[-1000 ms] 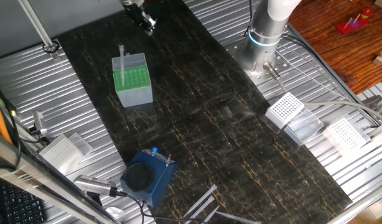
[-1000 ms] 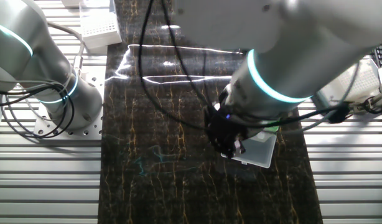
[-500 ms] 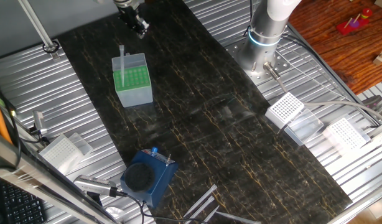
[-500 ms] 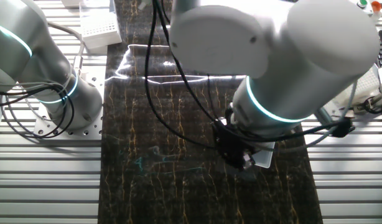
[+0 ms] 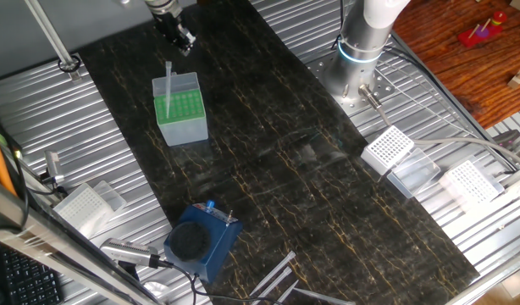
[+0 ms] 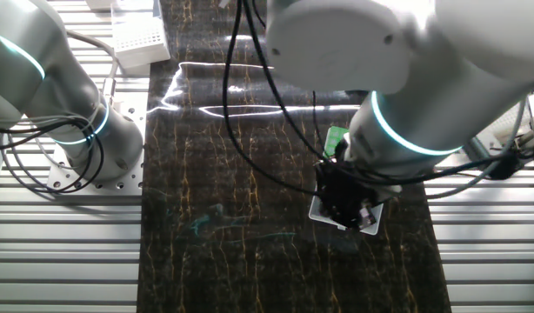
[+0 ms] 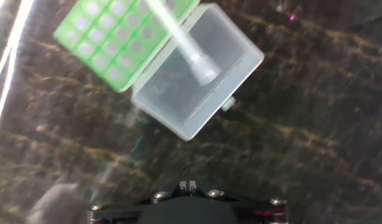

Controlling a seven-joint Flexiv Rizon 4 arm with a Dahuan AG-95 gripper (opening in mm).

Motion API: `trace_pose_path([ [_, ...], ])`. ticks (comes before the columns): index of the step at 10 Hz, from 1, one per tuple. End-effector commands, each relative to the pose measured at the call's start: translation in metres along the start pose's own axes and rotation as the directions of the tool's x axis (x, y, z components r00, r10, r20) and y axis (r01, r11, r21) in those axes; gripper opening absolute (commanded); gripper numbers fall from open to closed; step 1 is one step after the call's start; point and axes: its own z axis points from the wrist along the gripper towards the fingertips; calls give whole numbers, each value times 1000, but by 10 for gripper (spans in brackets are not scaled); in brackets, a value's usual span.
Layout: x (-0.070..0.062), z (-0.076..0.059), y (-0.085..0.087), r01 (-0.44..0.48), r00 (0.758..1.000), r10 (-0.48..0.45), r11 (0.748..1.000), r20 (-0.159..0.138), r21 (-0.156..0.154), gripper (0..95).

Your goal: Insert a large pipette tip into the holder for large pipette tips

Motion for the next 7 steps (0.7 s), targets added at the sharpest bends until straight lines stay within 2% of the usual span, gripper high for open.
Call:
trace_pose_path([
  [1, -8, -3, -1, -11, 1000, 11, 1000, -1, 0, 0],
  [3, -16, -7, 0, -22, 1000, 22, 1000, -5, -1, 0],
  [4, -25, -13, 1, -35, 999, 35, 999, 0, -5, 0],
  [5, -40, -25, 2, -55, 998, 55, 998, 3, -14, 0],
  [6, -53, -30, 13, -100, 993, 102, 994, 51, -41, 0],
  [7, -62, -27, 23, -145, 982, 155, 985, 109, -98, 0],
])
